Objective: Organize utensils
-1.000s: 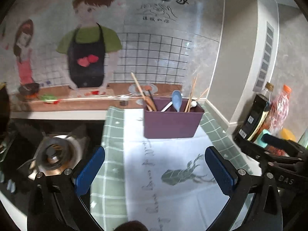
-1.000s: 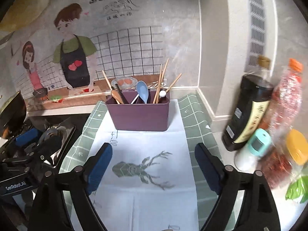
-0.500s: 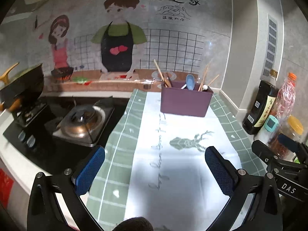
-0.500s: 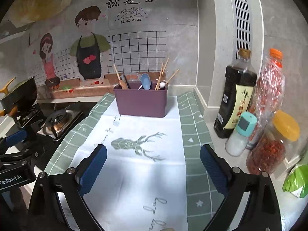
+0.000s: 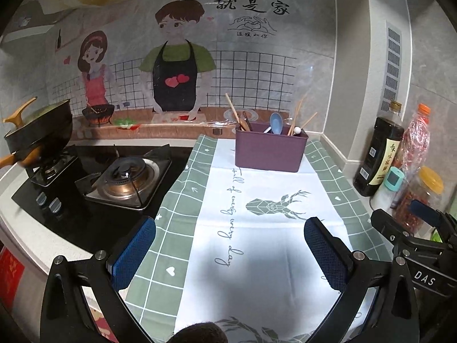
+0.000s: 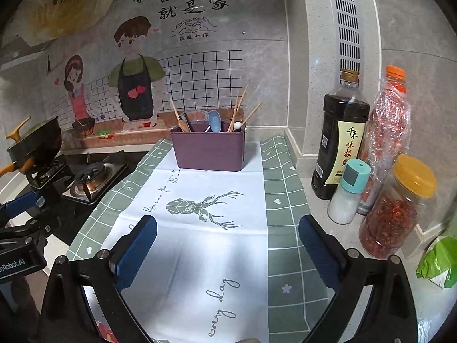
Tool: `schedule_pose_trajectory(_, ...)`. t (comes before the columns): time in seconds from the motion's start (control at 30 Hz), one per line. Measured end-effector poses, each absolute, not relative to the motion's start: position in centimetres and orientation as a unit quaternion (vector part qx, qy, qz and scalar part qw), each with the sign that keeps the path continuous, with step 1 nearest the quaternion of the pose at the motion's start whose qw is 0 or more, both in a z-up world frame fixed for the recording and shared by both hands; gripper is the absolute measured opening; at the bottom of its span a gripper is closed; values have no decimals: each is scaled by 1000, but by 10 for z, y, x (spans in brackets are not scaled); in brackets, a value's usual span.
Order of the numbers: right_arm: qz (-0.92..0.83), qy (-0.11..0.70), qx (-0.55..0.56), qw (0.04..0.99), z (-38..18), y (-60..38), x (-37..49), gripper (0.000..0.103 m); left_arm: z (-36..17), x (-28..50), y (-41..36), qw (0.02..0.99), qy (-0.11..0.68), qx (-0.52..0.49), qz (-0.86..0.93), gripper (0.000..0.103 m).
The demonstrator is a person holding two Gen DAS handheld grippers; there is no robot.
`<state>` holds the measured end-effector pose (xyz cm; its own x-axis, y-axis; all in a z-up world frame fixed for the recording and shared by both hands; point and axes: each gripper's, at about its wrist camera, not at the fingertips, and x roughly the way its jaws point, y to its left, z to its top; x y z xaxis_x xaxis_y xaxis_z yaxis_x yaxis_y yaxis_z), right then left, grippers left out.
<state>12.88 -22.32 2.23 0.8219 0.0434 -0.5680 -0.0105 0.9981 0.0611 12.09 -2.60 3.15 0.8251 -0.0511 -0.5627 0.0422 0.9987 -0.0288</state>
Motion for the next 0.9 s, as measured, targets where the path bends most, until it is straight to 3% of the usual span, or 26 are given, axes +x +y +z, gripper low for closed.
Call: schedule_pose_trajectory(0.9, 8, 296, 32, 955, 27, -231, 122, 101, 35, 115, -36, 956, 292, 5, -37, 103)
